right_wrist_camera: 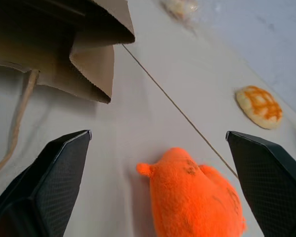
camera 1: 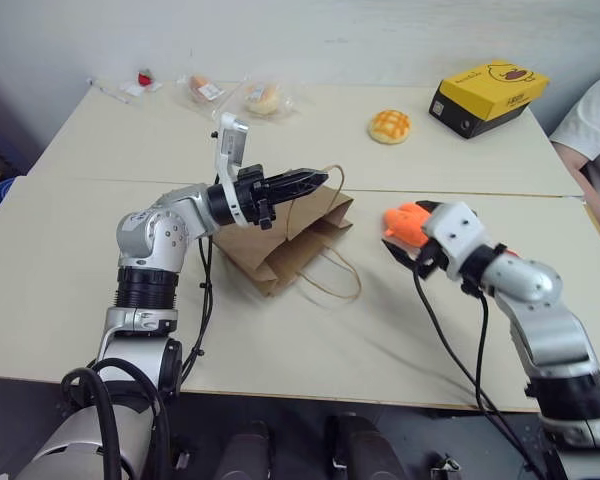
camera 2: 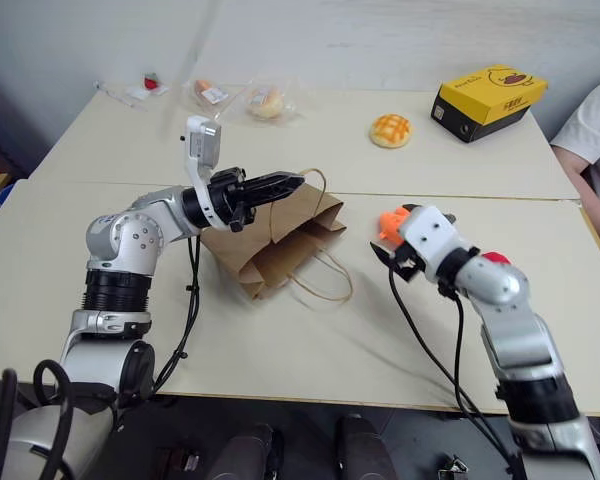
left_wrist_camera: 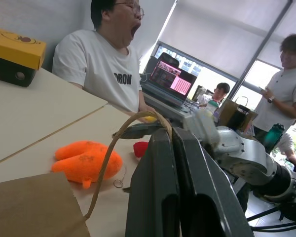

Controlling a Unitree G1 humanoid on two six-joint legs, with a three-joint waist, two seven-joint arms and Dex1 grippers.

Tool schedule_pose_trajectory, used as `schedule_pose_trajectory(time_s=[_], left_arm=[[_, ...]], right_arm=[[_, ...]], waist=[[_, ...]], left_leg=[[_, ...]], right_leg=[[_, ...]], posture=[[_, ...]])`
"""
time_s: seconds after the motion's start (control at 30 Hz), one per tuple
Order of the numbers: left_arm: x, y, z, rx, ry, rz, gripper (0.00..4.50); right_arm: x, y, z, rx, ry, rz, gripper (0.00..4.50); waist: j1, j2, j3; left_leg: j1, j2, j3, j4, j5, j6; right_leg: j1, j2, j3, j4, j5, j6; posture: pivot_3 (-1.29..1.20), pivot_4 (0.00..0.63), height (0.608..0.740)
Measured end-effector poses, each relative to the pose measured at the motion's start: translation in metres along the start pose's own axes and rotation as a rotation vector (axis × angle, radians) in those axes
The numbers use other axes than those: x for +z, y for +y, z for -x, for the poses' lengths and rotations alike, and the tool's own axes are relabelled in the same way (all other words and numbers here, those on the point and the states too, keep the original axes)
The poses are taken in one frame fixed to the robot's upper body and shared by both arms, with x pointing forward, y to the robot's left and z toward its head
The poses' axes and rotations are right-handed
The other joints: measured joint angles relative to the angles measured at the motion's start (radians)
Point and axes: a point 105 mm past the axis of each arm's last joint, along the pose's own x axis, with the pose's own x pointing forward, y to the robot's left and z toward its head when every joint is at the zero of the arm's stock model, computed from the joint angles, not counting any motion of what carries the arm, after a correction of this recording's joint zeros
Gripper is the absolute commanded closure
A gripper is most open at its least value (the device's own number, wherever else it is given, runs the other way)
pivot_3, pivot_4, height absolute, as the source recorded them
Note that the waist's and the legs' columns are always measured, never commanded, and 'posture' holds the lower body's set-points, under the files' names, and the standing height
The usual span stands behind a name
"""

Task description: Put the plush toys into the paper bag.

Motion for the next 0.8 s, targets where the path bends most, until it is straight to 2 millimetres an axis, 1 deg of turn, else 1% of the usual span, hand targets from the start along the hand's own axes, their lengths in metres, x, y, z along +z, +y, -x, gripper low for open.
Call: schedule_pose_trajectory(time_s=[0.1,0.13,0.17,0.2,0.3,0.4,0.43,0.5,0.53,0.6,0.67,0.73,0.8], left_arm=[[0.000,0.001,0.000,0.004,-0.001,0.005,4.50],[0.000,0.002,0.000,0.005,-0.001,0.004,4.50],[0.000,0.002,0.000,0.007,-0.002,0.002,4.50],[0.000,0.002,0.000,0.007,-0.002,0.001,4.50],[0.001,0.002,0.000,0.009,-0.006,-0.012,4.50],[0.002,0.001,0.000,0.008,-0.006,-0.016,4.50],[0.002,0.001,-0.001,0.007,-0.005,-0.018,4.50],[0.002,0.000,-0.001,0.005,-0.003,-0.020,4.50],[0.002,-0.001,-0.001,0.000,0.001,-0.019,4.50],[0.003,-0.001,0.002,-0.001,0.012,-0.023,4.50],[0.004,-0.003,0.004,-0.009,0.018,-0.028,4.50],[0.003,-0.003,0.003,-0.017,0.017,-0.025,4.50],[0.005,-0.003,0.003,-0.020,0.010,-0.021,4.50]], right_arm=[[-0.022,-0.007,-0.014,0.002,0.126,0.011,0.03],[-0.027,-0.010,-0.017,0.001,0.160,0.017,0.38],[-0.032,-0.012,-0.019,-0.004,0.196,0.039,0.59],[-0.034,-0.015,-0.020,-0.012,0.211,0.051,0.85],[-0.038,-0.025,-0.023,-0.034,0.239,0.055,1.89],[-0.038,-0.022,-0.026,-0.028,0.222,0.047,2.90],[-0.036,-0.021,-0.027,-0.021,0.211,0.050,3.14],[-0.034,-0.019,-0.024,0.003,0.174,0.080,3.77],[-0.032,-0.015,-0.019,0.037,0.132,0.131,4.03],[-0.027,-0.002,-0.009,0.114,0.046,0.209,4.35],[-0.016,0.008,0.002,0.178,-0.054,0.269,4.37],[-0.003,0.011,0.013,0.214,-0.131,0.310,4.37],[0.017,0.017,0.025,0.257,-0.231,0.374,4.37]], waist=[[-0.003,0.000,0.000],[-0.004,0.000,0.000],[-0.005,0.000,0.000],[-0.005,0.000,0.000],[-0.005,0.000,0.000],[-0.007,0.000,0.000],[-0.007,0.000,0.000],[-0.007,0.000,0.000],[-0.006,0.000,0.000],[-0.004,0.000,0.000],[-0.005,0.000,0.000],[-0.004,0.000,0.000],[-0.004,0.000,0.000]], left_leg=[[0.000,0.000,0.000,0.000,0.000,0.000],[0.000,0.000,0.000,0.000,0.000,0.000],[0.000,0.000,0.000,0.000,0.000,0.000],[0.000,0.000,0.000,0.000,0.000,0.000],[0.000,0.000,0.001,0.000,0.000,0.000],[0.000,0.000,0.001,0.000,0.000,0.000],[0.000,0.000,0.001,0.000,0.000,0.000],[0.000,0.000,0.001,0.000,0.000,0.000],[0.000,0.000,0.001,0.000,0.000,0.000],[-0.001,0.000,0.001,0.000,0.000,0.000],[-0.001,0.000,0.001,0.000,0.000,0.000],[-0.001,0.000,0.001,0.000,0.000,0.000],[0.000,0.000,0.001,0.000,0.000,0.000]], right_leg=[[0.000,0.000,0.000,0.000,0.000,0.000],[0.000,0.000,0.000,0.000,0.000,0.000],[-0.001,0.000,0.000,0.000,0.000,0.000],[-0.001,0.000,0.000,0.000,0.000,0.000],[-0.001,0.000,0.000,0.000,0.000,0.000],[-0.001,0.000,0.000,0.000,0.000,0.000],[-0.001,0.000,0.000,0.001,0.000,0.000],[-0.001,0.000,0.000,0.001,0.000,0.000],[-0.001,0.000,0.000,0.001,0.000,0.000],[-0.001,0.000,0.000,0.000,0.000,0.000],[-0.001,0.000,0.000,0.000,0.000,0.001],[-0.001,0.000,0.000,0.000,0.001,0.001],[0.000,0.000,0.000,0.000,0.001,0.001]], posture=[[0.00,0.150,0.740],[0.00,0.150,0.740],[0.00,0.150,0.740],[0.00,0.150,0.740],[0.00,0.150,0.740],[0.00,0.150,0.740],[0.00,0.150,0.740],[0.00,0.150,0.740],[0.00,0.150,0.740],[0.00,0.150,0.740],[0.00,0.150,0.740],[0.00,0.150,0.740],[0.00,0.150,0.740]])
